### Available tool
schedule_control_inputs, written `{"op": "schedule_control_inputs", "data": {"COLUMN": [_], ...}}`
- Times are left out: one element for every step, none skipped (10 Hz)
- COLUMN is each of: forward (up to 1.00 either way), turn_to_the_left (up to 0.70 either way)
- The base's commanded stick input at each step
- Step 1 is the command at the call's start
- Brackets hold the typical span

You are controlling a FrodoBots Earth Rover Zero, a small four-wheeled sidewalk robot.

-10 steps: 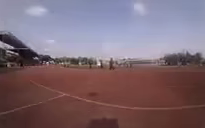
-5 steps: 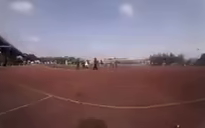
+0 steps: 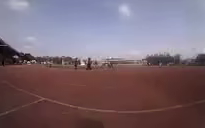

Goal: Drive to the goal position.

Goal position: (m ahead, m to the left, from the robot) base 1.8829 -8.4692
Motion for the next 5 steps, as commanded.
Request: {"op": "schedule_control_inputs", "data": {"forward": [0.7,0.7,0.7,0.7,0.7], "turn_to_the_left": [-0.35,-0.35,-0.35,-0.35,-0.35]}}
